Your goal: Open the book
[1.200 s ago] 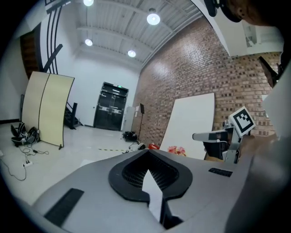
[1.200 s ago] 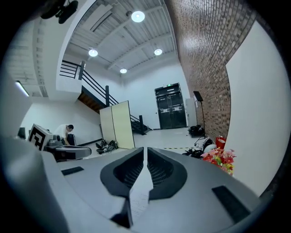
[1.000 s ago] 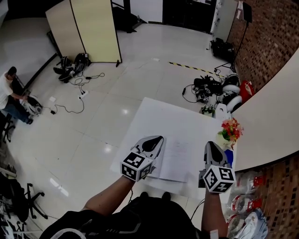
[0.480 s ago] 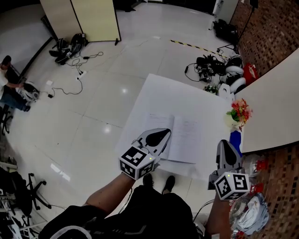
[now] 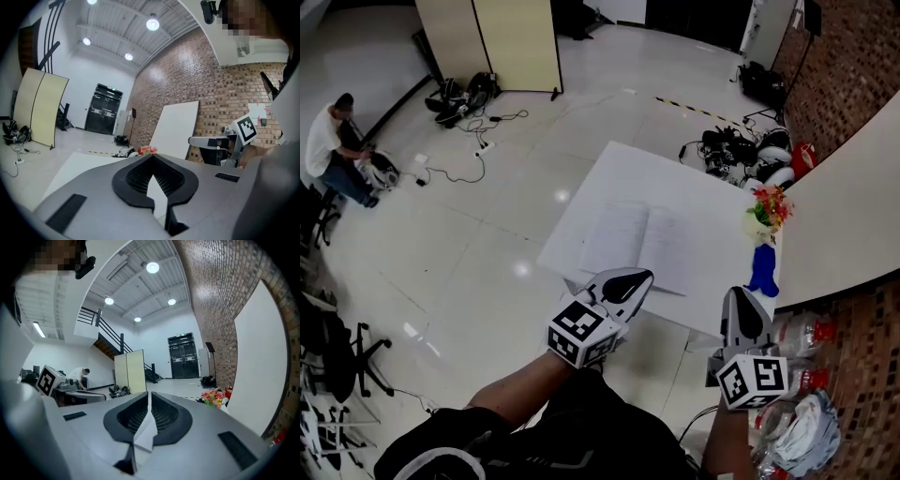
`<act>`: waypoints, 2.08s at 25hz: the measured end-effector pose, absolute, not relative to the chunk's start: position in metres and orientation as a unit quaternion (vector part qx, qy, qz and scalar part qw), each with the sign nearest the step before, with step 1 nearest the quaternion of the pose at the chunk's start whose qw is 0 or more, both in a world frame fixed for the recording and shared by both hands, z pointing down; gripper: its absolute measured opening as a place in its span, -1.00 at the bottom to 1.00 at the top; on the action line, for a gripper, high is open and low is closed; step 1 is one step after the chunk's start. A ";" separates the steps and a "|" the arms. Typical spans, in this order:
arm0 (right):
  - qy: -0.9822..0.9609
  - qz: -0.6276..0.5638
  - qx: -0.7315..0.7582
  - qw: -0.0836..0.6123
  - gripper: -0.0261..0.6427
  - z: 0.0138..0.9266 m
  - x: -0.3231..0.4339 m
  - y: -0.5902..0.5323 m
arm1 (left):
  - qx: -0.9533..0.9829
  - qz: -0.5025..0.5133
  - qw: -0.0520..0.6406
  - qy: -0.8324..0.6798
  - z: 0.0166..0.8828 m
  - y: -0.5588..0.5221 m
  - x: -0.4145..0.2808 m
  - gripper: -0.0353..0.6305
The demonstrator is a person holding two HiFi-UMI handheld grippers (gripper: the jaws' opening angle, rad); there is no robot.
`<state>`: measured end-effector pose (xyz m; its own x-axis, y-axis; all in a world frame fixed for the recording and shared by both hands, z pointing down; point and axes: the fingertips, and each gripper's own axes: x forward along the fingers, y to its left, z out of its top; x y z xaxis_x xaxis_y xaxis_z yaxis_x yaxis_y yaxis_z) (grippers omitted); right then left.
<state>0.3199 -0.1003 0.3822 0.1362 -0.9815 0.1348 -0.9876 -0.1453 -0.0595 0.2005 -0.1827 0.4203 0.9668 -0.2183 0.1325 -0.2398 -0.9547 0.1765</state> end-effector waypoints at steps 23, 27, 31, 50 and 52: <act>-0.670 0.066 0.739 0.023 -0.90 0.379 0.091 0.112 | 0.982 0.072 0.092 -0.149 0.427 0.069 -0.056 -0.91; -0.664 0.074 0.743 0.023 -0.90 0.378 0.016 0.134 | 0.985 0.080 0.079 -0.130 0.419 0.081 -0.127 -0.91; -0.662 0.056 0.747 0.022 -0.90 0.359 -0.019 0.163 | 0.988 0.064 0.078 -0.119 0.406 0.100 -0.150 -0.91; -0.672 0.041 0.740 -0.005 -0.90 0.335 0.004 0.419 | 0.987 0.037 0.044 -0.148 0.353 0.329 -0.139 -0.91; -0.672 0.045 0.739 -0.009 -0.90 0.335 -0.002 0.429 | 0.987 0.042 0.037 -0.150 0.347 0.341 -0.151 -0.91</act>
